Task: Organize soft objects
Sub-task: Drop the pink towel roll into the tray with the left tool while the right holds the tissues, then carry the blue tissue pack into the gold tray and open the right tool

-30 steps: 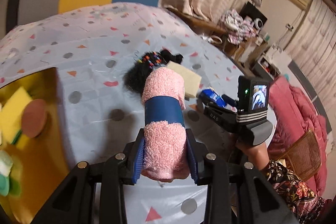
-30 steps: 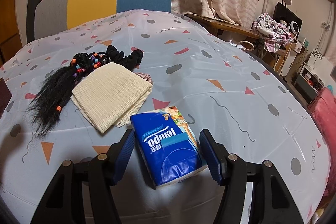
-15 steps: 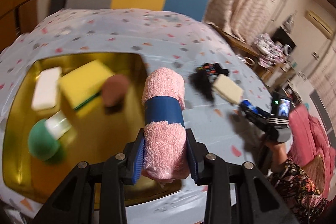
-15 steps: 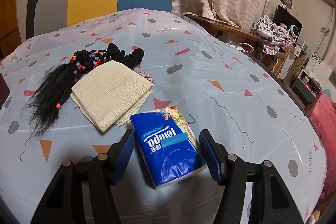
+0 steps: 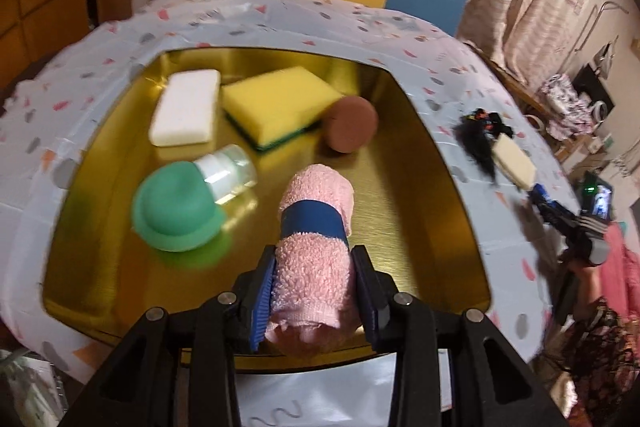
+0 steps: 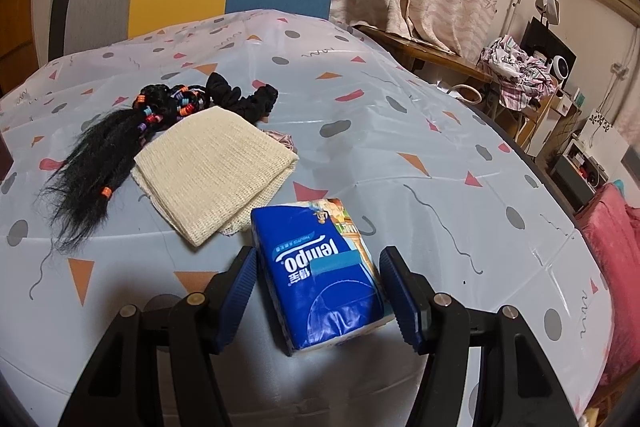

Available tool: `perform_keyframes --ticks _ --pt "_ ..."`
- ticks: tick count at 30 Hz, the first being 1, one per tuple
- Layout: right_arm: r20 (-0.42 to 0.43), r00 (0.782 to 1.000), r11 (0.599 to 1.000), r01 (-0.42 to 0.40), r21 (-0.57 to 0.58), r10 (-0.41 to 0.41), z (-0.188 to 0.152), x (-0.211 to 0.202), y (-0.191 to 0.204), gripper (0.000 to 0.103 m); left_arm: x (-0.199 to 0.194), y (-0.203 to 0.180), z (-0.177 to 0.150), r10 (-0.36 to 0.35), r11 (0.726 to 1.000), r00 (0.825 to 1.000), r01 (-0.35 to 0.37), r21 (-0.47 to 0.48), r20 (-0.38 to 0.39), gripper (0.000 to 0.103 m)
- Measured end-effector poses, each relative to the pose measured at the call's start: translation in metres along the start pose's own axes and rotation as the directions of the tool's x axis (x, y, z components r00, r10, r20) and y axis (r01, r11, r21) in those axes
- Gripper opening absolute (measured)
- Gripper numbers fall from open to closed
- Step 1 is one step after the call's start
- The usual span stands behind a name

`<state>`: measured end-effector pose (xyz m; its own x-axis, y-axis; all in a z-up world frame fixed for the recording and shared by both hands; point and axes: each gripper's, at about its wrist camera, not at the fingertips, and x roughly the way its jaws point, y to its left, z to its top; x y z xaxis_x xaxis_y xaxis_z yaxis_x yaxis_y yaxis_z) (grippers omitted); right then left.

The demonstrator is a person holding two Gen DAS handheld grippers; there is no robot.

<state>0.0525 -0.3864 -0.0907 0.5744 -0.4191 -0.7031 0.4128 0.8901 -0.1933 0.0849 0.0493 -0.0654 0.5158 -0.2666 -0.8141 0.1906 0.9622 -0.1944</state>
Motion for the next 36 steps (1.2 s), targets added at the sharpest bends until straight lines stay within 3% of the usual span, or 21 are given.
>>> perform_keyframes --ticks 3,7,12,16,22,24,29,36 --pt "-0.008 1.0 1.0 0.006 -0.007 -0.006 0.0 0.001 0.001 0.065 -0.006 -0.002 -0.002 0.074 0.997 0.997 -0.074 0.027 0.029 0.046" --pt "-0.006 1.0 1.0 0.013 -0.012 -0.013 0.0 0.001 0.002 0.063 -0.024 -0.002 -0.003 0.141 0.987 0.984 -0.148 0.057 0.113 0.047" --pt "0.047 0.999 1.0 0.002 0.019 -0.002 -0.001 -0.01 -0.004 0.059 -0.044 0.014 -0.001 0.077 0.997 0.981 -0.073 -0.025 0.176 0.047" --pt "0.087 0.996 0.999 -0.017 0.049 0.013 0.0 -0.021 -0.01 0.059 -0.049 0.023 0.001 0.088 0.991 0.98 -0.068 -0.112 0.18 0.047" --pt "0.081 0.98 0.977 -0.191 0.094 0.184 -0.007 -0.046 -0.001 0.059 -0.042 0.009 -0.006 0.083 0.994 0.986 -0.072 -0.078 0.147 0.047" --pt "0.08 0.964 0.961 -0.261 0.091 0.254 -0.009 -0.057 0.01 0.059 -0.04 0.001 -0.007 0.07 0.996 0.987 -0.062 -0.058 0.142 0.047" --pt "0.099 0.901 0.903 -0.429 0.039 0.423 -0.005 -0.089 0.052 0.059 -0.038 -0.019 -0.009 0.014 1.0 0.991 -0.013 -0.007 0.133 0.047" --pt "0.1 0.793 0.799 -0.59 -0.119 0.601 0.003 -0.14 0.131 0.059 -0.044 -0.025 -0.012 -0.01 1.0 0.988 0.008 0.013 0.153 0.047"
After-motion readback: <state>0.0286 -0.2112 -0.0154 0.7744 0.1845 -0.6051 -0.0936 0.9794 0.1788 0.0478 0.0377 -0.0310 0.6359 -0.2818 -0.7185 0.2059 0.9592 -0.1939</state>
